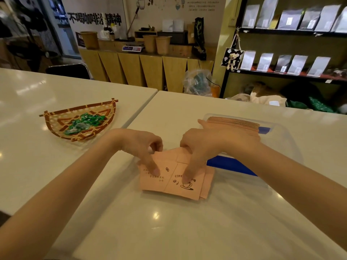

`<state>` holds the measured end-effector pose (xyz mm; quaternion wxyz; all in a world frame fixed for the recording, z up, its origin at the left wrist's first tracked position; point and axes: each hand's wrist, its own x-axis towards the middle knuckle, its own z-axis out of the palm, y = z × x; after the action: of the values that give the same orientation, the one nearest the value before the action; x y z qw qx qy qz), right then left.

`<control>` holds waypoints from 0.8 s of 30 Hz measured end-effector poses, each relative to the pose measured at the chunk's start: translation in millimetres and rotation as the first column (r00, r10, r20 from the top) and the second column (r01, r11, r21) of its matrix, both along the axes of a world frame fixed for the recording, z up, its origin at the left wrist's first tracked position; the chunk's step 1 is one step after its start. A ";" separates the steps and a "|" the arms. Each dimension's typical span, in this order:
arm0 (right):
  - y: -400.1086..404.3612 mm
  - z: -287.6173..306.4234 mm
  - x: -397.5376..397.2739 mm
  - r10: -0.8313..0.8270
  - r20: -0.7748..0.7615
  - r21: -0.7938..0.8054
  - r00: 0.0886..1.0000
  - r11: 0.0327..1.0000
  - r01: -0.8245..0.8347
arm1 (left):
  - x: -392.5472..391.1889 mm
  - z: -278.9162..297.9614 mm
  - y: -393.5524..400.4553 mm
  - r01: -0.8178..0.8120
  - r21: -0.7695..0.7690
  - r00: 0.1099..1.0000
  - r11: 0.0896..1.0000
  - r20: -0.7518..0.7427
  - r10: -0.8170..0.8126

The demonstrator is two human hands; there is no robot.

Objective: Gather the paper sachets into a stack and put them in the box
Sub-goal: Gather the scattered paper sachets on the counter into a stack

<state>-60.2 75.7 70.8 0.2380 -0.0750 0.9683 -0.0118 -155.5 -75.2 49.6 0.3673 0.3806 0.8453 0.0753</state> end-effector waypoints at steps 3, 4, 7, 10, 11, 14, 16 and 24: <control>-4.4 -0.8 11.3 -0.003 -0.079 0.021 0.997 1.000 0.004 | 7.5 -0.4 -7.6 -0.015 0.083 1.000 0.996 -0.011 0.016; -6.2 -0.1 16.3 -0.029 -0.096 0.008 0.995 1.000 0.030 | 10.7 -0.5 -10.7 -0.022 0.114 1.000 0.993 -0.016 0.024; -11.0 0.5 34.8 -0.052 -0.174 -0.041 0.983 0.998 0.045 | 24.0 -0.8 -21.6 -0.027 0.230 0.998 0.973 -0.044 0.038; -14.1 -5.0 55.4 -0.044 -0.290 -0.076 0.956 0.997 0.022 | 41.3 -2.0 -31.2 -0.008 0.333 0.993 0.943 -0.105 0.045; -14.3 -7.7 61.9 -0.059 -0.310 -0.101 0.949 0.994 0.029 | 47.0 -2.4 -33.2 0.003 0.353 0.992 0.936 -0.118 0.042; -12.7 -13.0 81.8 -0.141 -0.325 -0.227 0.935 0.971 0.068 | 60.5 -3.6 -33.2 0.048 0.399 0.989 0.916 -0.144 0.011; -9.7 -15.8 94.0 -0.164 -0.367 -0.271 0.915 0.960 0.064 | 67.3 -2.9 -28.6 0.090 0.416 0.983 0.905 -0.182 -0.015; 32.9 -18.2 139.2 -0.360 -0.586 -0.438 0.725 0.894 0.090 | 91.2 -3.9 16.4 0.128 0.641 0.976 0.757 -0.216 0.017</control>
<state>79.0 108.5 52.6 -0.1379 0.0017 0.9697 -0.2015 -64.3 -58.7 45.7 0.1237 0.5151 0.7883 0.3130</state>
